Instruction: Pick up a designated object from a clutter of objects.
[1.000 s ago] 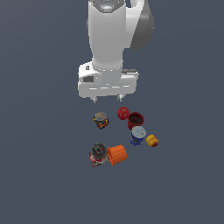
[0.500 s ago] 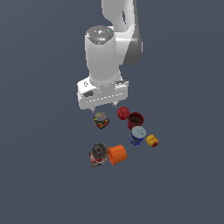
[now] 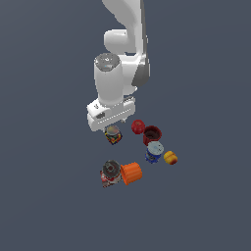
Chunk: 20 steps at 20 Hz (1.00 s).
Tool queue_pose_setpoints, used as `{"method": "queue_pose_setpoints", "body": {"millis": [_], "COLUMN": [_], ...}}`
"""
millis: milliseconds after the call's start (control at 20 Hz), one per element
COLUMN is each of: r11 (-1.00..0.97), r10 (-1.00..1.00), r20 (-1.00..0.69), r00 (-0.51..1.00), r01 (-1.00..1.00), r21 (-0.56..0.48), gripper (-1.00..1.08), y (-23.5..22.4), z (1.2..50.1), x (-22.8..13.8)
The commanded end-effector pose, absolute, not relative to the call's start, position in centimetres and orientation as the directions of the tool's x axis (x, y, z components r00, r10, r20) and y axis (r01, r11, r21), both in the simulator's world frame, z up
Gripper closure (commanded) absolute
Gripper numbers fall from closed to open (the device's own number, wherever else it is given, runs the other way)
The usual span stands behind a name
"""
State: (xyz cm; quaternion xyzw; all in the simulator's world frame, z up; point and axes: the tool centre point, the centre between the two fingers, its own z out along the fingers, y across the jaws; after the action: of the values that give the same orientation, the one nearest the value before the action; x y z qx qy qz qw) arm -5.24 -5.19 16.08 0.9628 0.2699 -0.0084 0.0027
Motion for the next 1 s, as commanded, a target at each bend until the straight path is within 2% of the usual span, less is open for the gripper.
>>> {"method": "queue_pose_setpoints", "body": {"millis": [0,450,950], "r11": [-0.826,-0.752,-0.731], "r10": [0.563,0.659,0.682], "r20": [-0.013,-0.003,-0.001], "r00": [0.826,0.752,0.731], "r01": [0.563,0.659,0.682], "r21": [0.000,0.000,-0.001], "gripper": [-0.92,-0.92,-0.92], "y": [-5.6,-6.3,-6.5], "z": [14.7,11.6,10.8], "x": [-6.0,-7.9,-8.5]}}
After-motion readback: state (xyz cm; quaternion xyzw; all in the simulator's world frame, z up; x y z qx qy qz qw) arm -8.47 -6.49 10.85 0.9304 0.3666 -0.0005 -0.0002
